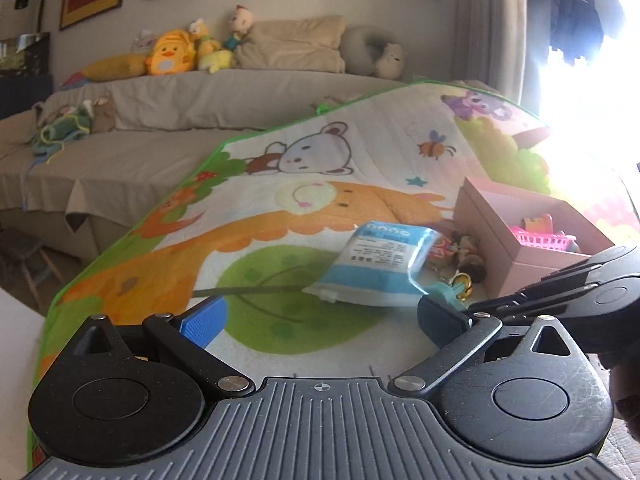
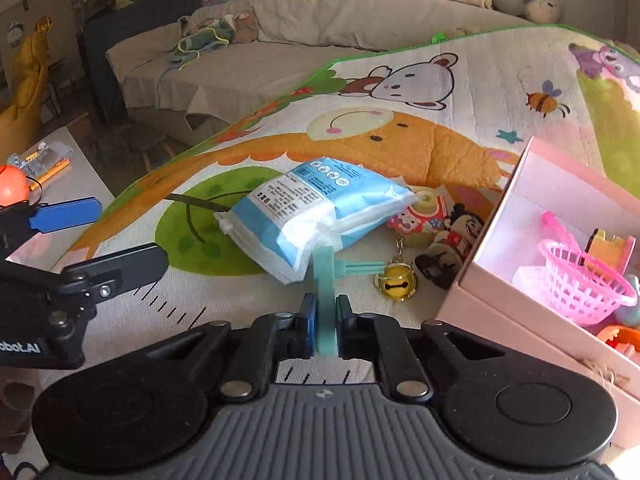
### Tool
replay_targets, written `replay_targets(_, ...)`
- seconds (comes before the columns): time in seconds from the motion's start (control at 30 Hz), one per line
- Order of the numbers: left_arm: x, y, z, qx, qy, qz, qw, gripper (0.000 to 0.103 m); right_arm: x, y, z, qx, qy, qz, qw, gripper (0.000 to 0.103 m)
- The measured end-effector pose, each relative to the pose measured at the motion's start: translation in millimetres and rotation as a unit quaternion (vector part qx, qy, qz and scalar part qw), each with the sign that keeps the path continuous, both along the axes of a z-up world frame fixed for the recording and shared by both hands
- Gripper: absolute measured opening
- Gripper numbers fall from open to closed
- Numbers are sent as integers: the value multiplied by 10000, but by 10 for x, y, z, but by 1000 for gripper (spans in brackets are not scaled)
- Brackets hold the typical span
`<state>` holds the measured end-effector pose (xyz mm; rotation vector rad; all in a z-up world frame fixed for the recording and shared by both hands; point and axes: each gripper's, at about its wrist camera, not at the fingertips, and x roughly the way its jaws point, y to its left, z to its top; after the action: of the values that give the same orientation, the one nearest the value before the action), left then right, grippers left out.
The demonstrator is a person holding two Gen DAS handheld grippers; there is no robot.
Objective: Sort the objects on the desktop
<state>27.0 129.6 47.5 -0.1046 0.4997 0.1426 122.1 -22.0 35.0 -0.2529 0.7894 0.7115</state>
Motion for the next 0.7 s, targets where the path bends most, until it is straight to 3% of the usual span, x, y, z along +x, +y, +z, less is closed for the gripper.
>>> replay_targets(0.27,418,-266,19,410,78,-503,9979,103,-412,-903,12,91,187,-348,9992,9)
replay_targets(0.43,905,-281,-50,414,463,-407,9972,103,-645,-1410,-16,70,-166,-990,9949,11)
replay_targets(0.5,1079,-287,-119,386,689,-329,9963,103,-670,-1604,-28,297,-97,-1284,9912,29)
replay_targets(0.57,1179,-304,-174,448,796,-174,9957,103,-689,-1781,-44,561,-172,-1681,9840,70)
replay_targets(0.63,1202,-306,-227,463,851,-58,9953,96,-703,-1889,-82,730,-208,-1872,9794,73)
replay_targets(0.7,1189,-315,-249,390,974,-131,9944,79,-696,-1947,-145,903,-115,-1986,9758,74)
